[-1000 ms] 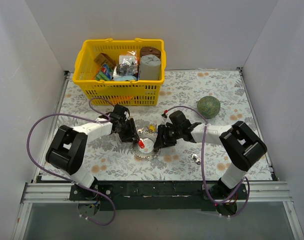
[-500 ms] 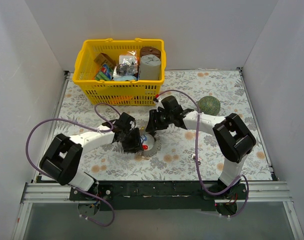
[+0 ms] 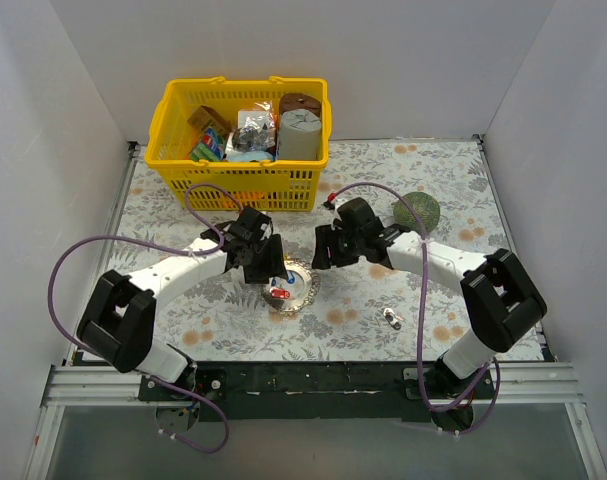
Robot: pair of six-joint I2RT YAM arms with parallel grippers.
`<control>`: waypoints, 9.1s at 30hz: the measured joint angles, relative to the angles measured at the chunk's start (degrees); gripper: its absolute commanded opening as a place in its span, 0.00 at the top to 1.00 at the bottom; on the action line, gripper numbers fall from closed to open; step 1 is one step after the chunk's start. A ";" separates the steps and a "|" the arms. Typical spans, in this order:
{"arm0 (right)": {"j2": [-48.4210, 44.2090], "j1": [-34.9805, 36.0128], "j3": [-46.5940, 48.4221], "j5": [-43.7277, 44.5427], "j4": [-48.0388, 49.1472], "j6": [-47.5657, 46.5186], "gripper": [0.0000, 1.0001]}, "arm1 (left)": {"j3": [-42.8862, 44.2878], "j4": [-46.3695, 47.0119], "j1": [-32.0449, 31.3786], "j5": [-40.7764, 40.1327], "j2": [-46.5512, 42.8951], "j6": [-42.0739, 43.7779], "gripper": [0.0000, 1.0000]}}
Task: Put the keys on the keyring
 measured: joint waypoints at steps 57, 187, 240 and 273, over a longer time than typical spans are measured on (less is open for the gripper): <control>10.01 1.70 1.79 -13.62 9.35 3.82 0.47 | -2.32 -1.14 3.02 0.42 6.71 5.79 0.61; 2.60 -3.08 -0.46 -11.08 4.31 1.55 0.47 | -0.37 -1.11 6.43 3.41 2.25 5.86 0.49; 4.66 6.60 -6.80 -13.33 8.04 3.52 0.54 | 0.90 1.79 6.43 7.43 1.49 5.62 0.50; -2.05 7.96 -9.70 -12.55 6.40 3.76 0.53 | 0.90 1.60 6.43 7.58 1.64 6.71 0.54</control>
